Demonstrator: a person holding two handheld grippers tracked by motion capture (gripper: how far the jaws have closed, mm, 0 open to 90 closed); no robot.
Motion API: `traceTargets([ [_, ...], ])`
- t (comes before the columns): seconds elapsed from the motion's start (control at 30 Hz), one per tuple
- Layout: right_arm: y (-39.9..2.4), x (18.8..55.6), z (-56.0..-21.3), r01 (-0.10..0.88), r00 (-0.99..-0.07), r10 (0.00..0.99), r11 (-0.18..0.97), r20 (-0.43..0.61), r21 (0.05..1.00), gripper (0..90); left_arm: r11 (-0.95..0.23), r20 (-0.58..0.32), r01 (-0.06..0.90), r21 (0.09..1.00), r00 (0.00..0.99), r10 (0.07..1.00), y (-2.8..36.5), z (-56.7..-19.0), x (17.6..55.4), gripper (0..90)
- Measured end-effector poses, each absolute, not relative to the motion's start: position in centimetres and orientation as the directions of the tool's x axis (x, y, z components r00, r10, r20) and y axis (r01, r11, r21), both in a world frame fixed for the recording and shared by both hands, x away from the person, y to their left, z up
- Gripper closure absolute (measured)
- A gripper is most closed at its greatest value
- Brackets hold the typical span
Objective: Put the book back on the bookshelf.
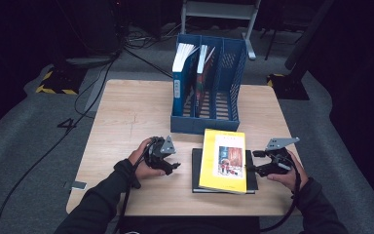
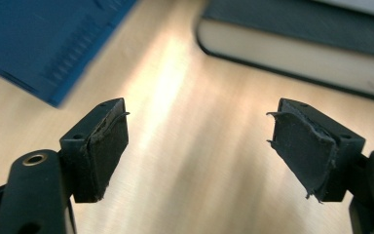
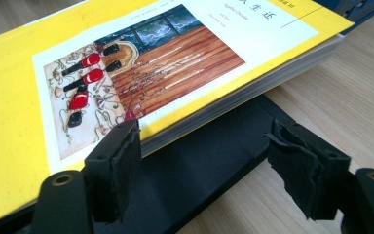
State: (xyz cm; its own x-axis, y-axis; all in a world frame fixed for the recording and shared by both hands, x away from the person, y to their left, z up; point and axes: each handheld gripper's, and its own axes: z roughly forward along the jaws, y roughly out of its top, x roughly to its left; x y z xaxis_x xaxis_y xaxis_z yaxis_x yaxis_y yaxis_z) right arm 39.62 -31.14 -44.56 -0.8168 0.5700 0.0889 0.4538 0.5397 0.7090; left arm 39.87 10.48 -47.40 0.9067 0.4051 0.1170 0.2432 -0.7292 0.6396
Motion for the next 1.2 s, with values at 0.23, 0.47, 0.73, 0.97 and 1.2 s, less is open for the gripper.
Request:
traceTargets([
  [0.23, -30.3, 39.1, -43.9, 0.485, -0.829, 0.544, 0.581, 0.131, 0.653, 30.7, -0.742, 0.081, 0.259, 0.618, 0.918, 0.387, 11.0, -49.1, 38.5, 20.4],
  [0.47, -28.4, 39.0, -43.9, 0.544, -0.831, 0.505, 0.647, 0.235, 0.533, 25.6, -0.657, -0.017, 0.306, 0.689, 0.913, 0.407, 12.3, -50.4, 38.5, 14.4],
  [0.73, -27.4, 39.5, -44.1, 0.545, -0.831, 0.502, 0.649, 0.239, 0.531, 18.7, -0.667, -0.016, 0.297, 0.683, 0.919, 0.393, 12.2, -50.4, 38.9, 12.7],
  [0.97, -27.5, 39.5, -44.1, 0.522, -0.843, 0.489, 0.649, 0.223, 0.553, 19.0, -0.667, -0.018, 0.315, 0.675, 0.911, 0.411, 11.8, -50.3, 39.3, 13.0],
  [1.2, -27.8, 39.6, -43.7, 0.498, -0.854, 0.475, 0.631, 0.210, 0.595, 22.5, -0.664, -0.038, 0.338, 0.667, 0.905, 0.423, 11.5, -50.0, 41.8, 16.2],
])
